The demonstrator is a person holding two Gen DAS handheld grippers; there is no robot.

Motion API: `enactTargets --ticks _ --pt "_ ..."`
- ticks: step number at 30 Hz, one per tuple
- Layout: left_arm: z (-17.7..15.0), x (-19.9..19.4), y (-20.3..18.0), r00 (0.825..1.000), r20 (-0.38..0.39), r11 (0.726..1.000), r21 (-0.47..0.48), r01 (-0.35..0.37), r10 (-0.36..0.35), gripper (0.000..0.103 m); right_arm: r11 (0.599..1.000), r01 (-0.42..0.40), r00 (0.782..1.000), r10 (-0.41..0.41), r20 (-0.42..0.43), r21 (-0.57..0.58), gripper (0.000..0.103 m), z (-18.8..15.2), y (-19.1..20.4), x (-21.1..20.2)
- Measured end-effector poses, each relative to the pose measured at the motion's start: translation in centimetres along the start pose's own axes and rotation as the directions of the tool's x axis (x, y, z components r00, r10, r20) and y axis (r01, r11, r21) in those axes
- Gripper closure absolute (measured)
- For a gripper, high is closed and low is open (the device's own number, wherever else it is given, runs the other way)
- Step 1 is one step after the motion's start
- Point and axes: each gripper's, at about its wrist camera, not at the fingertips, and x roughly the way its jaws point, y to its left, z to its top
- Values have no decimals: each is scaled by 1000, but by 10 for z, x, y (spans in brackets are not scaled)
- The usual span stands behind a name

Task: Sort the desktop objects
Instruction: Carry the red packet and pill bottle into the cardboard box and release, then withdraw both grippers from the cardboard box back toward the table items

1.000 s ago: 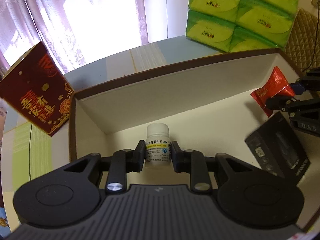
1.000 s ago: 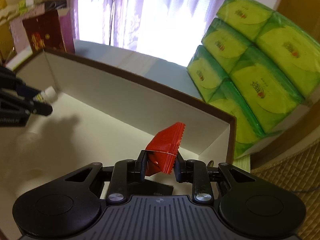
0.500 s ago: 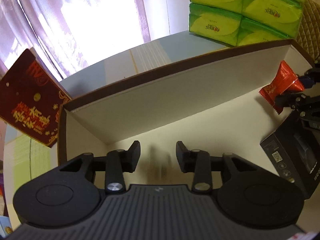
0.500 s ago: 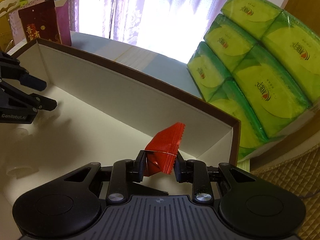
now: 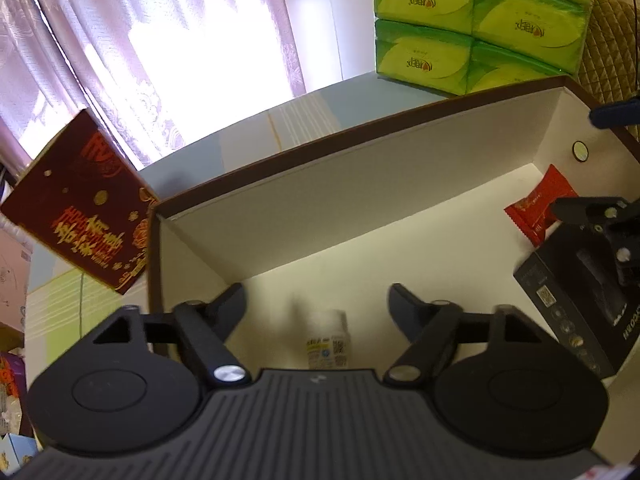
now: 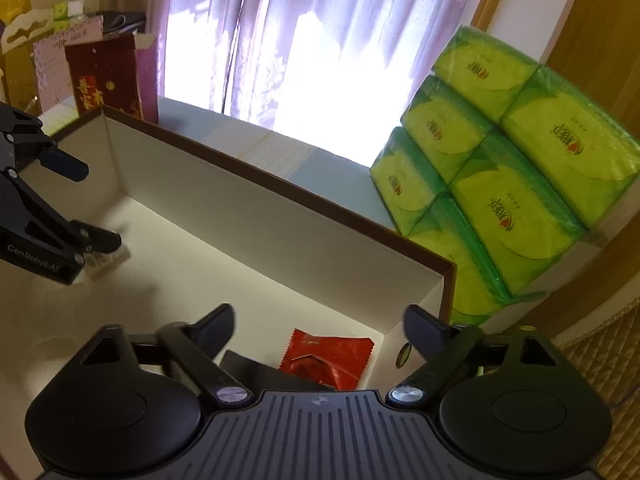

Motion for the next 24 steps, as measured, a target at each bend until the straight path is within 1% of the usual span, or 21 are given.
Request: enactTargets --ticks 2,4,7,11,17,24 --pt "-4 -7 0 1000 8 1000 -7 12 -12 21 1000 -18 1000 18 13 3 2 -2 2 -9" --pt "-9 -17 0 1000 9 1000 -23 20 -20 18 999 -32 999 32 24 3 2 -6 5 -18" --pt "-13 -29 -3 1000 14 999 -30 28 -27 16 999 -44 999 44 22 19 2 -9 9 -28" --pt "-19 -47 -8 999 19 999 -28 26 -26 14 996 -63 998 63 14 55 2 -15 12 -41" --pt "-26 -70 -13 999 30 999 -32 26 -25 12 991 -71 997 70 13 115 2 -21 12 -61" --pt "-37 -94 -19 999 39 999 -36 29 -28 11 980 -84 996 80 30 183 2 -31 10 -90"
